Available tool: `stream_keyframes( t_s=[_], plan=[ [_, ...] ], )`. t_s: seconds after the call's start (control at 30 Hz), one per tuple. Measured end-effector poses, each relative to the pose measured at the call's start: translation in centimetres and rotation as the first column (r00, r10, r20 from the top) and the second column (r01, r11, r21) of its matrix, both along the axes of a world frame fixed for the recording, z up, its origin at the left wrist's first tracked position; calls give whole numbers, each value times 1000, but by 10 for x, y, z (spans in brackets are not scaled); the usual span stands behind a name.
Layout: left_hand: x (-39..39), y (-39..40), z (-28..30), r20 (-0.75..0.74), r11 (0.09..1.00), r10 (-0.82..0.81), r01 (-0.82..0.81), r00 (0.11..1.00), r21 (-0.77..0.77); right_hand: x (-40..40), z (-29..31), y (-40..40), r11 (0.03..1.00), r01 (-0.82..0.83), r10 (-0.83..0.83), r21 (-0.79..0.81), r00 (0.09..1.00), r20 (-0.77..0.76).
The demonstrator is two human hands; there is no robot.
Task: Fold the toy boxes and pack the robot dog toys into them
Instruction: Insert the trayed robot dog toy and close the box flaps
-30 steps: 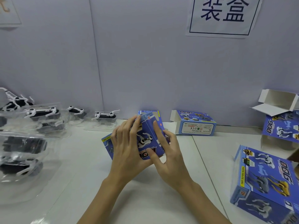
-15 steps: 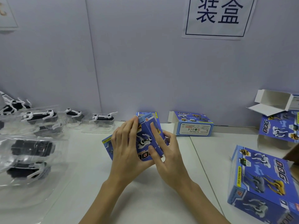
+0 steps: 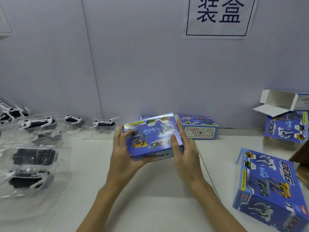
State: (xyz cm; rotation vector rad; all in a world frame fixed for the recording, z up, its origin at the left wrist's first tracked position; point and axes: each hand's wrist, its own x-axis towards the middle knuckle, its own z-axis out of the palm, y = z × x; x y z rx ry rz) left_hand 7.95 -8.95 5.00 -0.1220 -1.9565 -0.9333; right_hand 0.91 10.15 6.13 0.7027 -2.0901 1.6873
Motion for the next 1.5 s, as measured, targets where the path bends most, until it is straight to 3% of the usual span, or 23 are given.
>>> stream_keyframes(
  t_s=[0.17, 0.23, 0.3, 0.43, 0.53, 0.67, 0.77, 0.83, 1.0, 1.3, 1.4, 1.5],
  plan=[
    [6, -3, 8, -17, 962, -26, 30, 1000, 272, 2, 11, 15, 976, -150, 161, 156, 985, -63],
    [7, -6, 13, -59, 859, -67, 88, 996, 505, 1, 13, 19, 957, -145, 189, 253, 969, -159],
    [8, -12, 16, -73, 759, -73, 103, 995, 643, 2, 12, 18, 941, -114, 195, 320, 953, -231],
    [8, -16, 15, -17, 726, -63, 58, 998, 685, 5, 8, 14, 922, -219, 270, 319, 955, -126],
    [10, -13, 17, -21, 694, -100, 85, 995, 715, 3, 6, 10, 959, -175, 207, 222, 969, -133],
    [11, -2, 19, -12, 710, -232, 177, 973, 682, 3, 10, 7, 974, -159, 172, -161, 982, 71],
    [8, 12, 15, 55, 752, -346, 241, 937, 613, 3, 16, 8, 905, -168, 303, -390, 899, 317],
    [5, 18, 10, 112, 751, -385, 240, 916, 616, 1, 16, 9, 865, -202, 385, -459, 853, 351],
    [3, 10, 3, 108, 696, -404, 228, 909, 681, -1, 10, 6, 838, -268, 487, -476, 761, 429],
    [0, -2, 10, 79, 553, -480, 231, 874, 801, -7, 24, 16, 929, -82, 243, -361, 871, 427],
    [-4, 0, 5, 34, 443, -478, 207, 878, 872, -8, 22, 17, 911, -19, 240, -412, 837, 492],
    [-8, 6, -2, 65, 475, -512, 219, 857, 852, -9, 24, 22, 916, -84, 312, -391, 761, 568]
  ],
)
